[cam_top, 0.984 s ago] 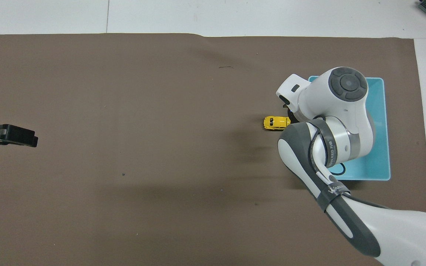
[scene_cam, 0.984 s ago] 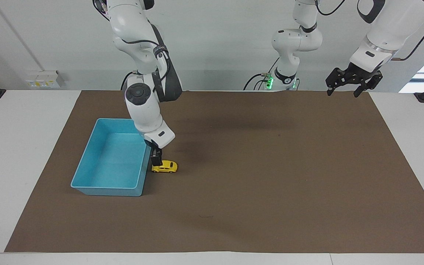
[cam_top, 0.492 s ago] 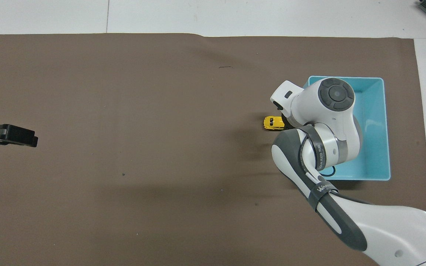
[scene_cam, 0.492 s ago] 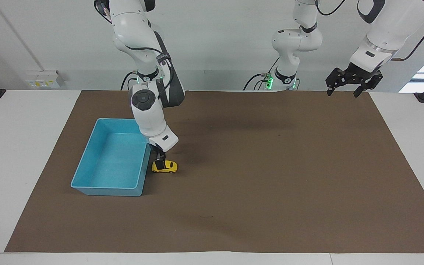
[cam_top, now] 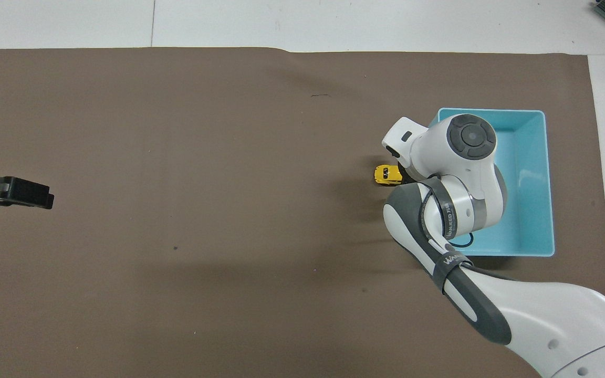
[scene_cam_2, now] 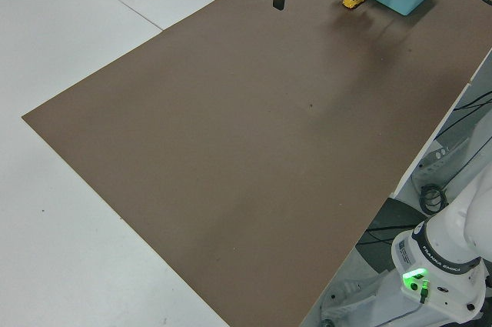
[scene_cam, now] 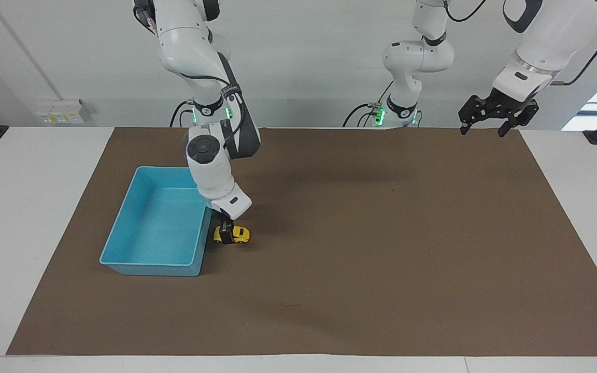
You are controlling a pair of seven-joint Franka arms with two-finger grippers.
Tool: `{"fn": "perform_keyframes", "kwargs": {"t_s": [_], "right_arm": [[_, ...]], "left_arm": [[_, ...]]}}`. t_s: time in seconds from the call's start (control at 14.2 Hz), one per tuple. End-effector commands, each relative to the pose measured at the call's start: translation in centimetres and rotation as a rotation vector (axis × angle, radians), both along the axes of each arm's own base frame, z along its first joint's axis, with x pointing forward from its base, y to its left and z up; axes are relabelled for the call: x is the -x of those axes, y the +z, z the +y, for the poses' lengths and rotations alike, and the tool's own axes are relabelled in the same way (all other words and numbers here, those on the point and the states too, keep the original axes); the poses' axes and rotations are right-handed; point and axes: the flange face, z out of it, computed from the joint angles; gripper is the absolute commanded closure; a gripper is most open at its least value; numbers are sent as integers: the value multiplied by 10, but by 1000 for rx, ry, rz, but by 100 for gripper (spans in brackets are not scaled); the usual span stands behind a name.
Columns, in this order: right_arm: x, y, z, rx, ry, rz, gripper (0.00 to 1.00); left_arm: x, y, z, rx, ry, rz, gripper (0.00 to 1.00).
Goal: Wind up and store yellow beetle car
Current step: 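Grasp the yellow car beside the box with the right gripper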
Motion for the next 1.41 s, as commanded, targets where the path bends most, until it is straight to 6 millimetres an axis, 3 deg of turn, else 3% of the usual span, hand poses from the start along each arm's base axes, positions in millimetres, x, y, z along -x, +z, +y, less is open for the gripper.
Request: {"fn": "perform_keyframes", "kwargs": {"t_s": [0.0, 0.21, 0.56, 0.77, 0.98, 1.05, 1.34], "right_arm": [[0, -8, -6, 6, 27, -11, 0], [2, -14, -5, 7, 30, -14, 1], [2, -14, -5, 7, 27, -8, 25], [3, -14, -4, 7, 19, -4, 61], [1, -11, -2, 7, 21, -4, 82], [1, -9, 1, 5, 22, -9, 86], [-4, 4, 8, -4, -6, -3, 86]], "left_arm": [[2, 5, 4, -6, 2, -5, 0], [2, 5, 4, -6, 2, -5, 0], [2, 5, 4, -6, 2, -5, 0], [2, 5, 4, -6, 2, -5, 0], [2, 5, 4, -6, 2, -5, 0], [2, 5, 4, -6, 2, -5, 0], [2, 5, 4, -6, 0, -5, 0]]}}
